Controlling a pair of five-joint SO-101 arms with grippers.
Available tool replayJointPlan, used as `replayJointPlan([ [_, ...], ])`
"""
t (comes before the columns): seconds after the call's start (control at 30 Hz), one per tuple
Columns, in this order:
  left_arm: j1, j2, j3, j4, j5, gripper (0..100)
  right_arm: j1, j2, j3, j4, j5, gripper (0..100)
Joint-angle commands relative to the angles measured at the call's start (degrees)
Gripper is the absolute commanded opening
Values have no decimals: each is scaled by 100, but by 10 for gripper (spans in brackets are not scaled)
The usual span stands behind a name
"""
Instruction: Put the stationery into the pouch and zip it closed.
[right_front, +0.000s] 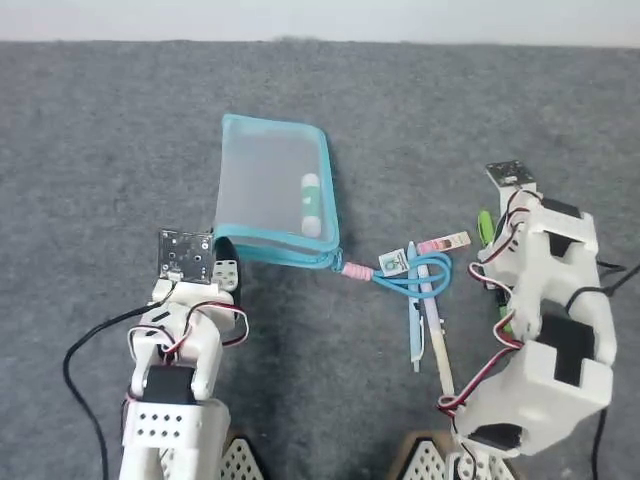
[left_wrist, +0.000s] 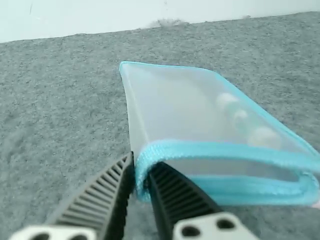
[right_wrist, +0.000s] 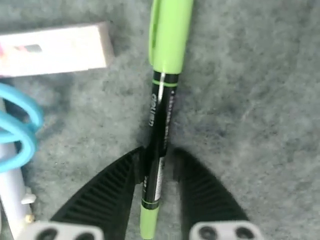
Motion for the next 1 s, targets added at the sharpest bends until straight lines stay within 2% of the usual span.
replayJointPlan([
  [0.0,-62,-105,-356,35,105,11,66,13,141,198,35,13],
  [0.13,-62,-79,-330,-105,105,11,-22,-347,79,637,53,7],
  [0.3,79,-70,-180,-396,105,11,-549,-1965,88,1455,35,7],
  [0.47,369,-70,-180,-378,105,11,-1481,-3943,88,2457,18,7],
  [0.63,369,-70,-180,-396,114,11,-2818,-5288,88,3319,18,7],
  [0.83,378,-70,-198,-396,114,11,-4699,-5191,53,3574,-440,6],
  [0.97,378,-70,-198,-378,114,11,-5218,-4497,35,3160,-835,6],
])
